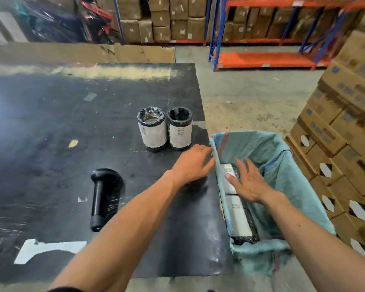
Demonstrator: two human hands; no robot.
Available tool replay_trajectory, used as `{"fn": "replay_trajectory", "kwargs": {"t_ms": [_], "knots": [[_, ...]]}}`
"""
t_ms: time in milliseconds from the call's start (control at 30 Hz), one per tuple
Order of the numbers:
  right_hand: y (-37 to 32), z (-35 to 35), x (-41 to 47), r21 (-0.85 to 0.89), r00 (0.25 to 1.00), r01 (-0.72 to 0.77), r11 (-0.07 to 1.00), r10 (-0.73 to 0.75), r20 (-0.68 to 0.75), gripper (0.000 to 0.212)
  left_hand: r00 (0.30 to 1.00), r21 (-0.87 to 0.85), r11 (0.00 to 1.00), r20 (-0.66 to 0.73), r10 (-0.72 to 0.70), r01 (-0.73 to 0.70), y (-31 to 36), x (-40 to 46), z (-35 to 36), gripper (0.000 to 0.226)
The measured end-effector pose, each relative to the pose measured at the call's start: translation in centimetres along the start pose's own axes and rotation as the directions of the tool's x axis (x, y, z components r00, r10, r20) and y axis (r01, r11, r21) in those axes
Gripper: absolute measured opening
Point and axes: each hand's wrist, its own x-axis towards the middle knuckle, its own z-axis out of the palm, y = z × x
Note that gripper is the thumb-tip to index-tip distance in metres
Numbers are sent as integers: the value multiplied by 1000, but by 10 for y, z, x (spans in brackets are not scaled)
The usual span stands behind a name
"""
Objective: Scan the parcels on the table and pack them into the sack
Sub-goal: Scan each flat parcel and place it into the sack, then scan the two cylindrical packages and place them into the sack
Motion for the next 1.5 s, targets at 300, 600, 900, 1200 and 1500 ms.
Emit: {"fn": "replay_trajectory", "kwargs": {"t_ms": [300, 600, 900, 1200, 1500], "knots": [[-155, -28, -25, 110, 970, 189, 976, -168, -177, 82, 959, 330, 931, -177, 221, -153, -87, 10, -136, 56], [-291, 30, -39, 105, 976, 217, 970, -219, 5, 89, 919, 529, 797, 386, 81, -292, -135, 26, -184, 92], [-358, 93, -34, 169, 972, 104, 980, -135, 191, 96, 900, 603, 714, 426, 89, -356, -159, 17, -169, 79], [-349, 90, -20, 732, 1000, 5, 682, -12, 5, 51, 955, 413, 903, 295, -9, -119, -207, -14, -195, 69], [-329, 29, -14, 909, 971, 190, 370, 67, -230, 45, 984, 310, 941, 71, -165, 136, -246, -47, -204, 78]]}}
